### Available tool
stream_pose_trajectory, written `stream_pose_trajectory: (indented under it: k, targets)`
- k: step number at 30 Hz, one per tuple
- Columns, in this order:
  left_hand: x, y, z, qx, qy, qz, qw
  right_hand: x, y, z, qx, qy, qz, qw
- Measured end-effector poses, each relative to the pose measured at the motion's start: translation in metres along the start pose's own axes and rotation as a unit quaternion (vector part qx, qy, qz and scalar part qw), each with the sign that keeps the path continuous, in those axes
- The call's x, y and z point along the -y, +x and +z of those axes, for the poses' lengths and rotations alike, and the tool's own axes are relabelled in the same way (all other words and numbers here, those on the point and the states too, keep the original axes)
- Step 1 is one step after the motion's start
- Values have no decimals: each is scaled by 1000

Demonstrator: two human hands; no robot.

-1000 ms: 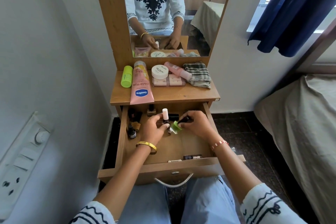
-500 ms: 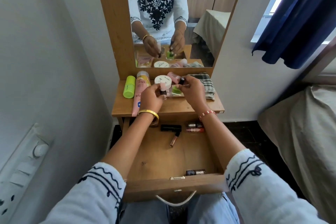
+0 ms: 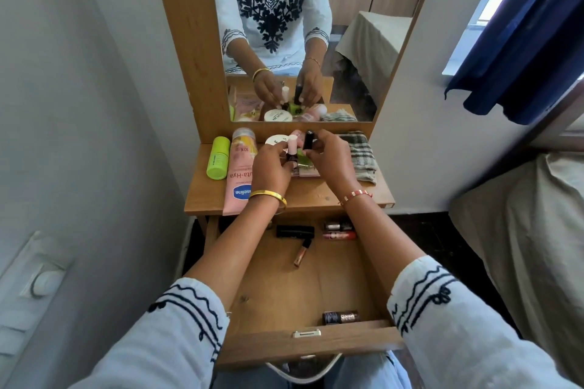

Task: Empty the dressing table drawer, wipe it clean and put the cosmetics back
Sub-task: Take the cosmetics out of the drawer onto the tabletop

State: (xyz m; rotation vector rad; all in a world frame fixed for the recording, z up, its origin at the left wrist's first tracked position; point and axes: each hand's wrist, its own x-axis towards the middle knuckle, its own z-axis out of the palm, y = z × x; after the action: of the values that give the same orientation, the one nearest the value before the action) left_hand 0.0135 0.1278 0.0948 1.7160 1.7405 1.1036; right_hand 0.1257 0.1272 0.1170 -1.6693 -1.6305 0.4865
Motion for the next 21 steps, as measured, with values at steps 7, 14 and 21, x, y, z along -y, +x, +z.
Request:
stream_pose_trajectory:
  k: [7,14,21]
  targets:
    - [3,-2,1,-22,-4,-6,1000,-6,-2,7,-30,1,-8,1000]
    - [7,-3,1,-26,-7,-5,1000,-11,-3,8,-45,-1,3,999]
    - [13,-28,-11,-100,-51,32,993,-16,-61,2,-129,5,-43,991]
